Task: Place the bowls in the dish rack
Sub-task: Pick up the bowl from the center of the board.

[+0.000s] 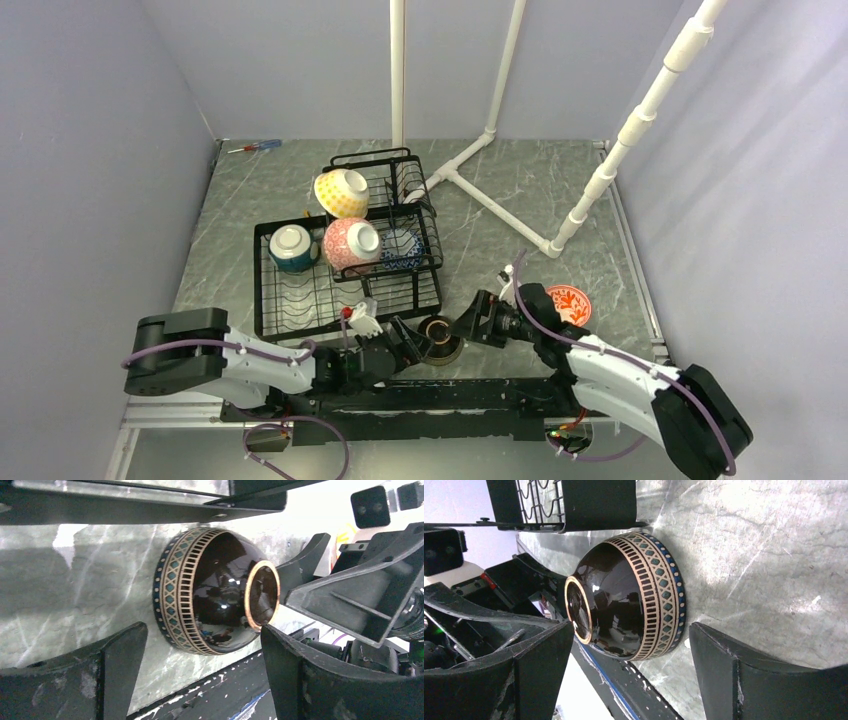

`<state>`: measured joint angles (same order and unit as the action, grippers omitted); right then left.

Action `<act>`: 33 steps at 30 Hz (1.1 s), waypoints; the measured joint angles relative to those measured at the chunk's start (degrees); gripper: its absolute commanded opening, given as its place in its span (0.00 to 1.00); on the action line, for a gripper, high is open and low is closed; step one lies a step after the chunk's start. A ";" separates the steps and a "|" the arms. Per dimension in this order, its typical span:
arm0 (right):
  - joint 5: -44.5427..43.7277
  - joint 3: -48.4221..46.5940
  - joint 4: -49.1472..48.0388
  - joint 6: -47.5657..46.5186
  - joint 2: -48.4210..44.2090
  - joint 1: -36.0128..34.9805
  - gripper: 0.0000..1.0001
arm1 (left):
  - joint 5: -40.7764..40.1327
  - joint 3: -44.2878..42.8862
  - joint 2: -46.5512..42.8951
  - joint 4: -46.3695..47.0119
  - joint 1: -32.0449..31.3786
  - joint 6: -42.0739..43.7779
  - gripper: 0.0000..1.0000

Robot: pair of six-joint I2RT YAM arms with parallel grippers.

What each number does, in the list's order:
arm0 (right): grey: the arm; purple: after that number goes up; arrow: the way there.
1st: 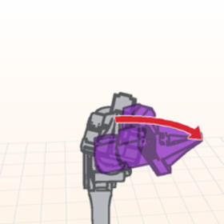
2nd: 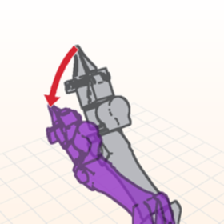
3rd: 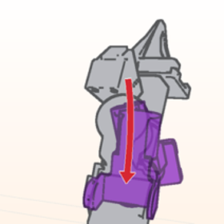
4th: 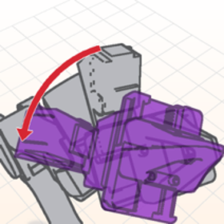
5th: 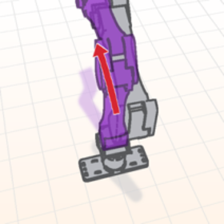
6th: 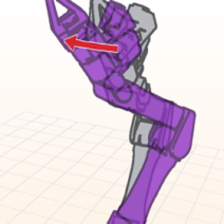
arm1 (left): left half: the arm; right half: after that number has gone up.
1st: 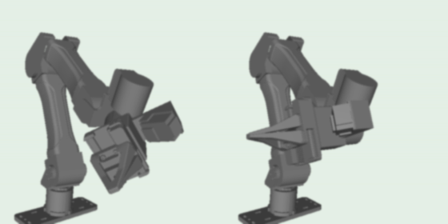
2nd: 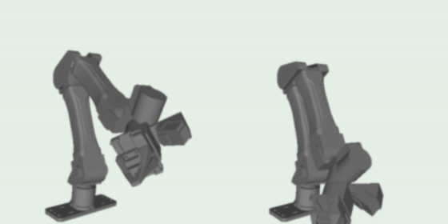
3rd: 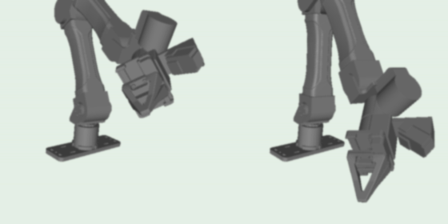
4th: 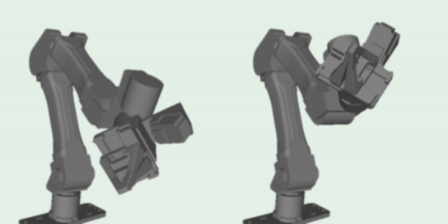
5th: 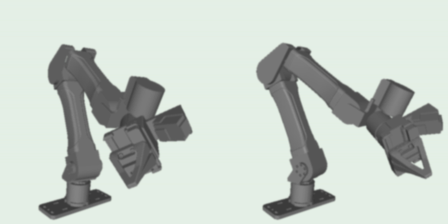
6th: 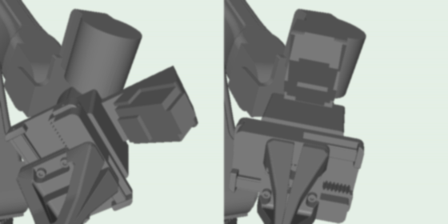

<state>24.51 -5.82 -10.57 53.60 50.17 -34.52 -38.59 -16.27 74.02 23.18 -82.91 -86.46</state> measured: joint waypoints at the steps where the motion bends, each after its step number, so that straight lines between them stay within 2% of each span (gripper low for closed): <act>1: 0.07 -0.11 -0.90 0.02 1.16 0.00 0.87 | 0.09 0.24 0.24 -0.22 -0.02 -0.63 0.88; 7: 2.25 -1.42 -8.22 0.50 9.60 0.11 0.74 | -0.70 1.46 3.93 6.86 -0.11 -1.60 0.85; 13: 4.13 -1.62 -14.14 -0.20 14.93 1.42 0.70 | -1.29 5.68 6.71 18.58 -0.11 -0.11 0.83; 19: 5.11 -1.27 -17.22 -0.70 16.65 1.86 0.68 | -1.25 7.91 9.53 28.20 -0.11 7.78 0.83; 28: 6.58 0.79 -16.13 0.00 11.96 0.94 0.69 | -1.73 8.13 6.71 26.14 0.76 11.96 0.84; 33: 10.23 0.90 -16.33 1.25 9.84 0.24 0.69 | -2.47 8.07 6.49 26.51 1.20 14.80 0.84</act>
<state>34.74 -4.93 -26.89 54.85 60.01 -34.28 -41.06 -8.21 80.51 49.69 -81.71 -71.66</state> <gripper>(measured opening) 0.691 0.841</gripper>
